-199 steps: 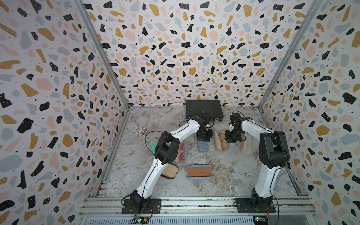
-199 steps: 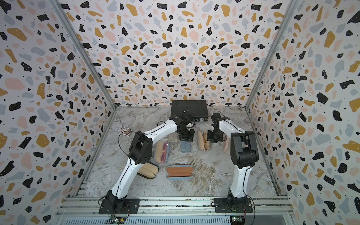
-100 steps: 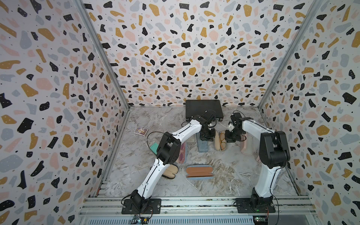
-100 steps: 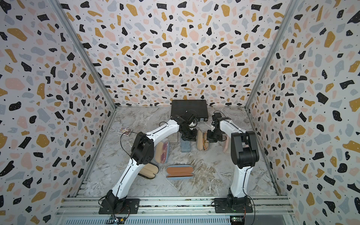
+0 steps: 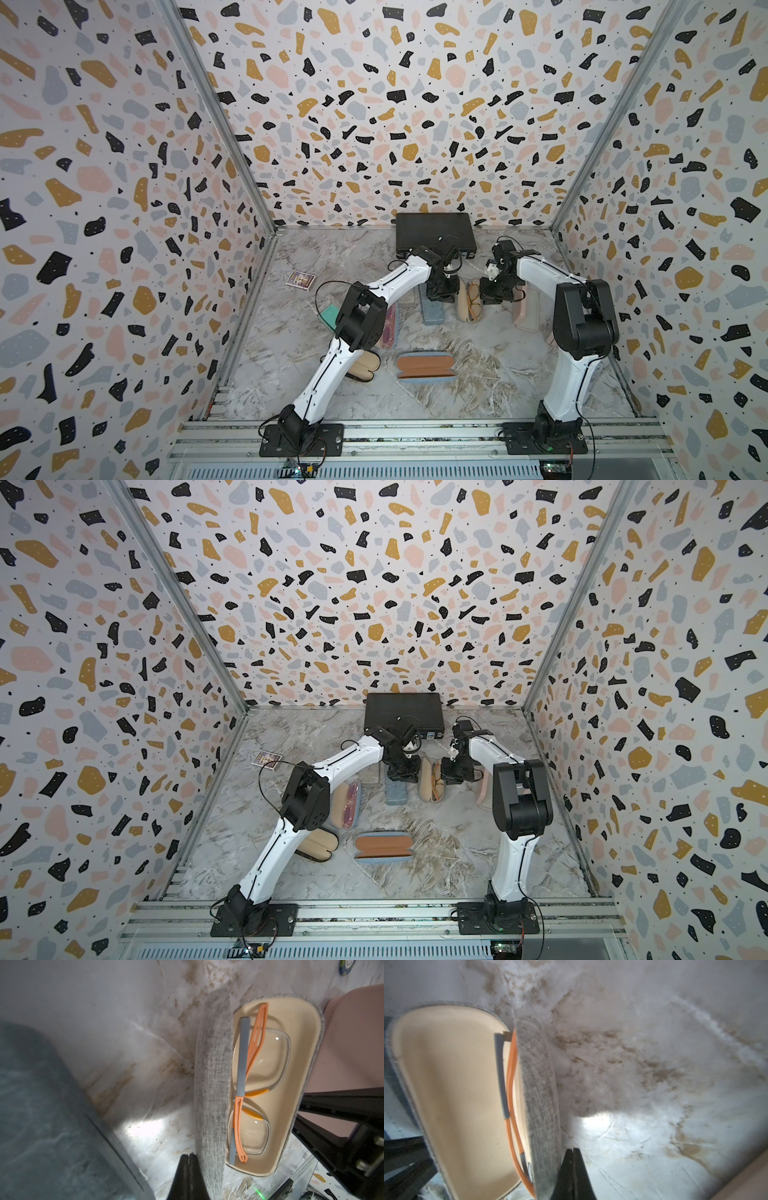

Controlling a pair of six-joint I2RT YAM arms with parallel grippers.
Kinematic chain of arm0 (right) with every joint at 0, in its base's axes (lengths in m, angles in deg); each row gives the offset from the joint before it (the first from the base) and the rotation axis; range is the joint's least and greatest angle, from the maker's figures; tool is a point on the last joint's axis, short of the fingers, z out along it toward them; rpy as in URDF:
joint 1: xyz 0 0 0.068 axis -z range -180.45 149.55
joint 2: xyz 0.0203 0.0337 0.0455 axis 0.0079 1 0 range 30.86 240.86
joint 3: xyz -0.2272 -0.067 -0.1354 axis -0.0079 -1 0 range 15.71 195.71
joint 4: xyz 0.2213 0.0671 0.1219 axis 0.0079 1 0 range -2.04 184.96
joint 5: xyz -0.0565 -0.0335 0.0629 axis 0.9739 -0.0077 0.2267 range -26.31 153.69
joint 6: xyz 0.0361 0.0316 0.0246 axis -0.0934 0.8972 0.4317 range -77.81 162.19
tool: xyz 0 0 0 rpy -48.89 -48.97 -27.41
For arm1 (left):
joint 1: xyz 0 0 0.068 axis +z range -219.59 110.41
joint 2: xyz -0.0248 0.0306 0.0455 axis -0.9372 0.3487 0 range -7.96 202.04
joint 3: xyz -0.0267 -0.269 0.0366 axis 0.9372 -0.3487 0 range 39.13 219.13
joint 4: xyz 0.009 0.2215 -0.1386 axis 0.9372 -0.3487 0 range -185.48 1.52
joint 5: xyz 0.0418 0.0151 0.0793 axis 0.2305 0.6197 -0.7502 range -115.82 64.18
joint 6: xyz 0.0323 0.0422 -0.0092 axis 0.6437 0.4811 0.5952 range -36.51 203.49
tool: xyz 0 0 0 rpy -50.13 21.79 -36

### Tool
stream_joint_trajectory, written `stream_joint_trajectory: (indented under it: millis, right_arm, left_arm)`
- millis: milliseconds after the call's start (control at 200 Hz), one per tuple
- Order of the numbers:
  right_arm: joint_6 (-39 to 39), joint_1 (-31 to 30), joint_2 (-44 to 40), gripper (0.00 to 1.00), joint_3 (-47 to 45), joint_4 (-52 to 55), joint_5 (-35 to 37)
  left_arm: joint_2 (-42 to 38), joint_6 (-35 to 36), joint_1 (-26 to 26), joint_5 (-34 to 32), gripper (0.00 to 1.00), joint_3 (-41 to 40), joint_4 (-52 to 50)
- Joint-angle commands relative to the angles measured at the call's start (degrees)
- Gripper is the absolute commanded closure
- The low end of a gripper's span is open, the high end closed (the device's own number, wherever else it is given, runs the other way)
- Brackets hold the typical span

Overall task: Close the glasses case
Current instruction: Close the glasses case at the center of the board.

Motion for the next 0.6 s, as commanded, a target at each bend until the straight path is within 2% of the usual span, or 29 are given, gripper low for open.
stream_joint_trajectory:
  millis: [0, 596]
  right_arm:
    - [-1.18, -1.75, -0.32, 0.99, 0.9, 1.65, -2.64]
    - [-2.6, -4.85, -0.21, 0.99, 2.37, 2.8, -3.32]
  left_arm:
    - [0.64, -0.33, -1.7, 1.79, 1.0, 2.57, 1.55]
    - [0.86, -0.21, -2.88, 1.94, 1.0, 4.98, 0.85]
